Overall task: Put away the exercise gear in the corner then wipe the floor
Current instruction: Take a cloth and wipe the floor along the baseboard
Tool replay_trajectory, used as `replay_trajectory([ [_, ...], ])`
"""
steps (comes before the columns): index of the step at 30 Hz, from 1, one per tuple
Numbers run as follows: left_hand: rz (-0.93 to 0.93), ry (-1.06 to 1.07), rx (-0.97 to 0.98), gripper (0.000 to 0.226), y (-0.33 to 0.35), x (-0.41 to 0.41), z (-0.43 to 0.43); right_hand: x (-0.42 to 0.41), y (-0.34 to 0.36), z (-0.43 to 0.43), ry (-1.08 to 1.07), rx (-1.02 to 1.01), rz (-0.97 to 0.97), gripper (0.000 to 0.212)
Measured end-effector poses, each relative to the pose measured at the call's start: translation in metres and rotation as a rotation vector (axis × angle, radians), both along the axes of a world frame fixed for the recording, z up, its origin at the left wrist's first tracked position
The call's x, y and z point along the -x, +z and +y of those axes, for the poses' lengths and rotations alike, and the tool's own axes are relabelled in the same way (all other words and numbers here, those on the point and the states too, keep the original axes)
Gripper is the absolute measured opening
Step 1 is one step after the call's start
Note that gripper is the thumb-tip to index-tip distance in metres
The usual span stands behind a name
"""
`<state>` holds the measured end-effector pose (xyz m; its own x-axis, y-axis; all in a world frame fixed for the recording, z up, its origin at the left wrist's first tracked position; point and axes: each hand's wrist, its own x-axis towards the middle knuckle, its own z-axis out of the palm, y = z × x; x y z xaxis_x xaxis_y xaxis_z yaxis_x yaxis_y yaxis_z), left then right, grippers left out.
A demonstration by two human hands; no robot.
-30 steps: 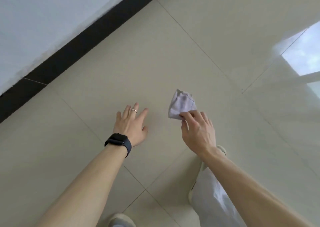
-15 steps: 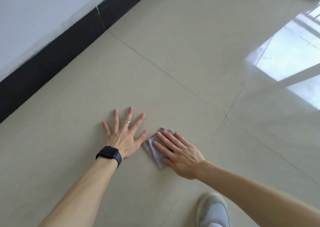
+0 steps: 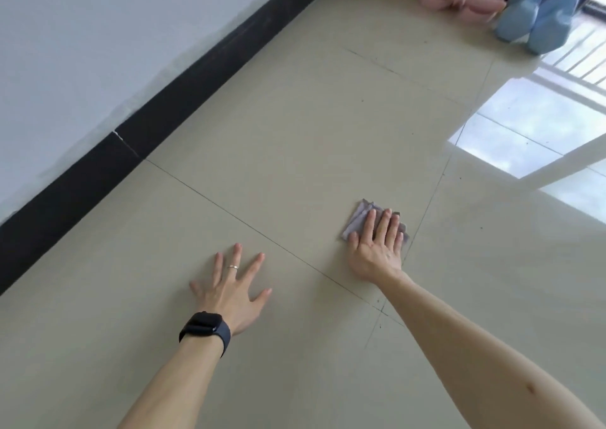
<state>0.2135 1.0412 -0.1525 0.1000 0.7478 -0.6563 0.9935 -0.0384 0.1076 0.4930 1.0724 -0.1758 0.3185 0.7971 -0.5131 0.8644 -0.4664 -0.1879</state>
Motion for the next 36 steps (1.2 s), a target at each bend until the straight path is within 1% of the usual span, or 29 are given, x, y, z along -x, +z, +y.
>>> replay_trajectory([
  [1, 0.005, -0.001, -0.018, 0.066, 0.000, -0.002, 0.012, 0.008, -0.005, -0.001, 0.051, -0.034, 0.000, 0.070],
  [2, 0.006, 0.000, -0.021, 0.066, 0.000, -0.004, 0.022, 0.019, -0.009, -0.012, 0.160, -0.084, 0.007, 0.069],
  [4, -0.004, 0.001, -0.012, 0.067, 0.000, -0.016, 0.041, 0.028, -0.011, -0.049, 0.459, -0.185, 0.033, 0.068],
  [6, -0.014, -0.004, -0.013, 0.068, -0.001, -0.028, 0.058, 0.015, -0.013, -0.069, 0.709, -0.227, 0.050, 0.067],
  [7, -0.022, -0.002, -0.016, 0.069, -0.001, -0.033, 0.065, 0.001, -0.014, -0.061, 0.769, -0.227, 0.058, 0.066],
  [8, -0.028, 0.003, -0.023, 0.069, -0.001, -0.037, 0.073, -0.014, -0.015, -0.047, 0.768, -0.230, 0.025, 0.066],
  [9, -0.027, 0.012, -0.029, 0.069, -0.001, -0.039, 0.080, -0.029, -0.014, -0.029, 0.702, -0.233, -0.016, 0.066],
  [11, 0.005, 0.058, -0.019, 0.075, -0.003, -0.040, 0.091, -0.064, -0.014, 0.016, 0.429, -0.201, -0.052, 0.066],
  [13, 0.030, 0.206, -0.003, 0.095, -0.006, -0.032, 0.101, -0.100, -0.015, 0.057, 0.207, -0.155, -0.079, 0.067],
  [15, 0.030, 0.375, 0.008, 0.116, -0.009, -0.025, 0.114, -0.131, -0.014, 0.091, 0.100, -0.133, -0.100, 0.068],
  [16, 0.024, 0.410, -0.001, 0.122, -0.010, -0.022, 0.120, -0.140, -0.015, 0.107, 0.061, -0.127, -0.099, 0.068],
  [19, -0.009, 0.399, -0.028, 0.127, -0.016, -0.019, 0.130, -0.138, -0.019, 0.146, -0.081, -0.146, -0.110, 0.068],
  [21, -0.014, 0.408, -0.051, 0.125, -0.022, -0.018, 0.128, -0.108, -0.023, 0.164, -0.088, -0.176, -0.125, 0.068],
  [22, -0.007, 0.400, -0.100, 0.120, -0.028, -0.018, 0.123, -0.090, -0.025, 0.167, -0.035, -0.202, -0.125, 0.067],
  [25, 0.052, 0.370, -0.325, 0.097, -0.042, -0.020, 0.115, -0.031, -0.031, 0.166, 0.299, -0.313, -0.102, 0.065],
  [27, 0.063, 0.360, -0.356, 0.089, -0.044, -0.024, 0.119, -0.020, -0.032, 0.161, 0.441, -0.350, -0.091, 0.063],
  [29, 0.073, 0.359, -0.365, 0.087, -0.046, -0.023, 0.120, -0.030, -0.033, 0.170, 0.533, -0.351, -0.073, 0.064],
  [30, 0.082, 0.357, -0.379, 0.086, -0.046, -0.021, 0.119, -0.037, -0.035, 0.182, 0.540, -0.352, -0.092, 0.066],
  [31, 0.087, 0.354, -0.395, 0.086, -0.046, -0.020, 0.118, -0.044, -0.037, 0.200, 0.496, -0.351, -0.122, 0.069],
  [34, 0.093, 0.339, -0.449, 0.087, -0.053, -0.017, 0.114, -0.046, -0.035, 0.264, 0.179, -0.270, -0.128, 0.074],
  [35, 0.093, 0.336, -0.460, 0.088, -0.055, -0.015, 0.116, -0.039, -0.035, 0.279, 0.101, -0.249, -0.124, 0.072],
  [36, 0.097, 0.337, -0.462, 0.089, -0.056, -0.014, 0.118, -0.027, -0.035, 0.285, 0.072, -0.245, -0.125, 0.071],
])
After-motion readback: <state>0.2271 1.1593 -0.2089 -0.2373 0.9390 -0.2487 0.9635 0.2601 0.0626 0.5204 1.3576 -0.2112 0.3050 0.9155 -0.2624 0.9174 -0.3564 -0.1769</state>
